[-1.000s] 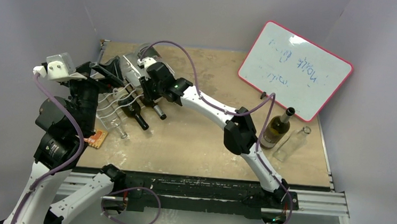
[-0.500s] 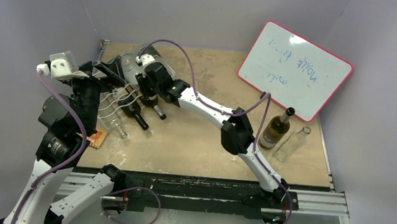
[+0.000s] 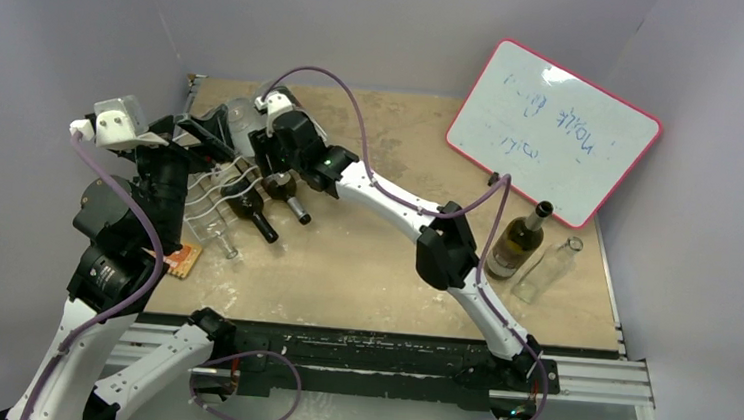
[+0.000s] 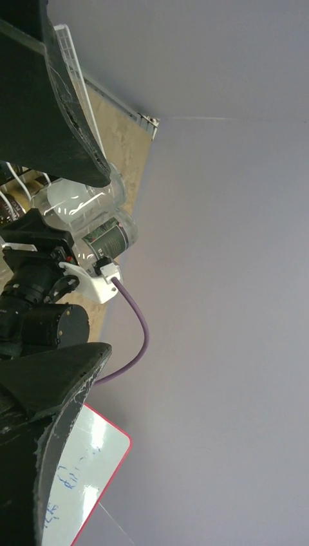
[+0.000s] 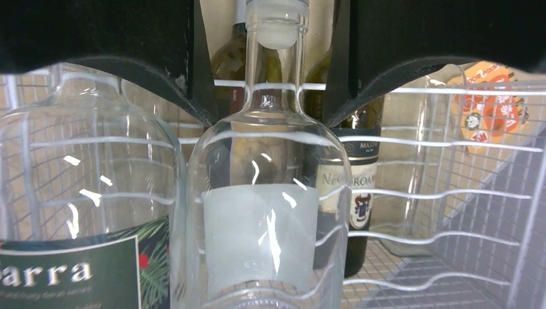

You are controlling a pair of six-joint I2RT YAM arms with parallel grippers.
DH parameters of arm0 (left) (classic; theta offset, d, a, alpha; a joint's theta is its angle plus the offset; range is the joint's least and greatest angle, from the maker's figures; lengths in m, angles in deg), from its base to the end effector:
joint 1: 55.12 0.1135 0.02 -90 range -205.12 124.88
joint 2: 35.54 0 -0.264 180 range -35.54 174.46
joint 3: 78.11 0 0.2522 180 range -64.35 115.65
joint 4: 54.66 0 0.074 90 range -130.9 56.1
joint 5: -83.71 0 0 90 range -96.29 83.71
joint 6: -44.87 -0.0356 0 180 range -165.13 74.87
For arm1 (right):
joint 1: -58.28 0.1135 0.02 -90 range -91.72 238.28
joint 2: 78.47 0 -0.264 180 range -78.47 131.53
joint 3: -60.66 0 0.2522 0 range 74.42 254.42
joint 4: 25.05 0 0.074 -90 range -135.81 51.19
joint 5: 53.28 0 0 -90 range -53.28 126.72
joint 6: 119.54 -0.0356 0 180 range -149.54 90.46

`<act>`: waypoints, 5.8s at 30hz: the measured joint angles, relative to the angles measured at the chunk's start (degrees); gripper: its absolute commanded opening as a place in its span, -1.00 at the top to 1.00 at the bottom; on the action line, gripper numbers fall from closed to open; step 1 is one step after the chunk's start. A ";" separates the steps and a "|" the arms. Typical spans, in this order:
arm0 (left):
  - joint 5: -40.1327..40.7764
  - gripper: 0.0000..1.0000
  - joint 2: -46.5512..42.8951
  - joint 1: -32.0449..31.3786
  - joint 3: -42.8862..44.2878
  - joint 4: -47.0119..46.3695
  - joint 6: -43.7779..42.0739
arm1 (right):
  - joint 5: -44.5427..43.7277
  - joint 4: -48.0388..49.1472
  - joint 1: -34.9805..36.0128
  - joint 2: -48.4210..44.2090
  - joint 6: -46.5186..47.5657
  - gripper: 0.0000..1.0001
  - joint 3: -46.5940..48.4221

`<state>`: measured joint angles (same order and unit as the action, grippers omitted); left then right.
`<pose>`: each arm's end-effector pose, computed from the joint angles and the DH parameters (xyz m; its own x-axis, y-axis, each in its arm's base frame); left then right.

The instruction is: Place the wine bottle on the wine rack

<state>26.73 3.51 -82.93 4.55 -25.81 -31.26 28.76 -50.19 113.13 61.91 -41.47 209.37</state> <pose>0.0957 -0.0286 0.4802 0.2367 -0.3521 -0.9055 -0.0187 0.9302 -0.3666 0.3365 0.4693 0.2868 -0.3145 -0.0911 -0.9449 -0.6832 0.7128 0.1587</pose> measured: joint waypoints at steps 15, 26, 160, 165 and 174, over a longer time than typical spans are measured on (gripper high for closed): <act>-0.07 -0.82 0.04 0.00 0.44 1.05 0.00 | 1.07 7.78 -0.13 -26.18 -0.66 -0.35 -14.73; -0.46 -0.83 -0.02 0.00 -1.16 2.12 0.63 | -20.83 0.66 -2.03 -46.60 2.19 -0.38 -37.22; -50.95 1.00 24.13 -14.78 -28.89 -14.47 -20.37 | 46.90 18.14 -26.71 -73.55 -11.37 -0.22 -77.00; -44.61 1.00 23.69 -14.80 -25.51 -6.27 -33.51 | 44.68 11.32 -26.40 -76.35 -6.62 -0.45 -74.16; -34.84 1.00 23.08 -14.80 -19.85 -0.44 -59.63 | 38.84 2.84 -26.40 -78.90 1.73 -0.54 -66.12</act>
<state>-8.11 26.59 -97.73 -15.29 -26.25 -90.89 67.60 -47.35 86.73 -16.99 -39.74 143.26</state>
